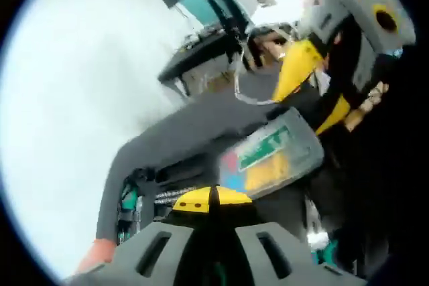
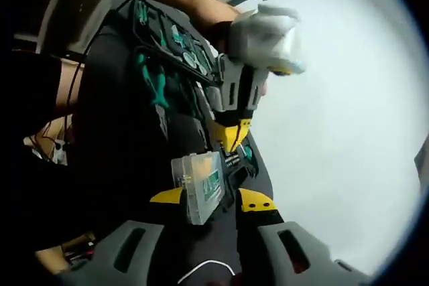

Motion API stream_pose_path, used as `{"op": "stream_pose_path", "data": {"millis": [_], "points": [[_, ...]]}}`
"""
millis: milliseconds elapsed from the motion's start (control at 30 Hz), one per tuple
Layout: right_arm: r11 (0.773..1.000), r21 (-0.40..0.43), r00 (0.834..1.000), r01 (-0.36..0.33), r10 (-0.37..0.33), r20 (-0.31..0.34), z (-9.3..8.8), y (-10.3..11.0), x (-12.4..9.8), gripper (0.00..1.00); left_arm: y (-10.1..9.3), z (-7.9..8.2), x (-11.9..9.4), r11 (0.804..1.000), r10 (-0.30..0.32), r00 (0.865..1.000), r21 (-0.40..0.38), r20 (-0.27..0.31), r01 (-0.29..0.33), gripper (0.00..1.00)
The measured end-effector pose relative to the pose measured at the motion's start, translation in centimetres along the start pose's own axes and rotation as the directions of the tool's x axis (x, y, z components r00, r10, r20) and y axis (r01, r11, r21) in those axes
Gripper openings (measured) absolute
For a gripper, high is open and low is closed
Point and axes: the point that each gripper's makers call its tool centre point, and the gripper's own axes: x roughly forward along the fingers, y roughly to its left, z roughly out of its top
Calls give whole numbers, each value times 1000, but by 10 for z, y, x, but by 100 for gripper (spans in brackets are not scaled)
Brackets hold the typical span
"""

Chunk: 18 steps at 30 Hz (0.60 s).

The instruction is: Pick up the tools and put them into their designated positions in the toolbox.

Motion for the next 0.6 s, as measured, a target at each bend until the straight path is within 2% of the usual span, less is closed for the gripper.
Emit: {"op": "stream_pose_path", "data": {"millis": [33, 67, 100, 167, 267, 300, 433, 467, 500, 533, 567, 600], "points": [[1000, -1, 1000, 4, -4, 0, 0, 0, 0, 26, 2, 6, 7, 999, 31, 999, 18, 33, -32, 4], [1000, -1, 1000, 6, -6, -1, 0, -1, -1, 27, -4, 5, 7, 1000, 11, 1000, 2, 27, -11, 4], [1000, 15, 1000, 14, -14, 1, 0, -3, -2, 27, -6, 5, 8, 998, -13, 999, -63, 47, 16, 4], [999, 38, 1000, 26, -26, 2, -1, -4, -2, 28, -3, 0, 10, 994, -34, 997, -104, 70, 41, 4], [997, 32, 998, 64, -65, 17, 2, -10, -6, 25, -12, 1, 11, 995, -48, 997, -82, 64, 53, 3], [997, 38, 998, 65, -65, 17, 3, -12, -6, 26, -3, -10, 15, 996, -43, 997, -73, 65, 48, 3], [995, 71, 998, 65, -66, 11, 0, -13, -5, 29, -5, -8, 15, 995, -33, 997, -89, 76, 40, 2], [996, 70, 998, 63, -64, 7, -1, -11, -4, 34, -26, -20, 19, 983, -131, 991, -130, 13, 132, 2], [996, 67, 998, 65, -65, 4, -2, -9, -5, 31, -13, -9, 21, 997, -40, 996, -64, 77, 45, 2], [997, 62, 998, 56, -56, 5, -1, -7, -5, 29, 2, -21, 26, 998, -30, 996, -55, 84, 35, 2], [997, 58, 999, 46, -47, 9, -1, -3, -4, 26, 4, -23, 27, 997, -32, 996, -65, 79, 37, 2], [997, 69, 1000, 25, -26, 12, -1, 2, -2, 21, 37, -29, 45, 997, -29, 996, -67, 81, 35, 2]]}}
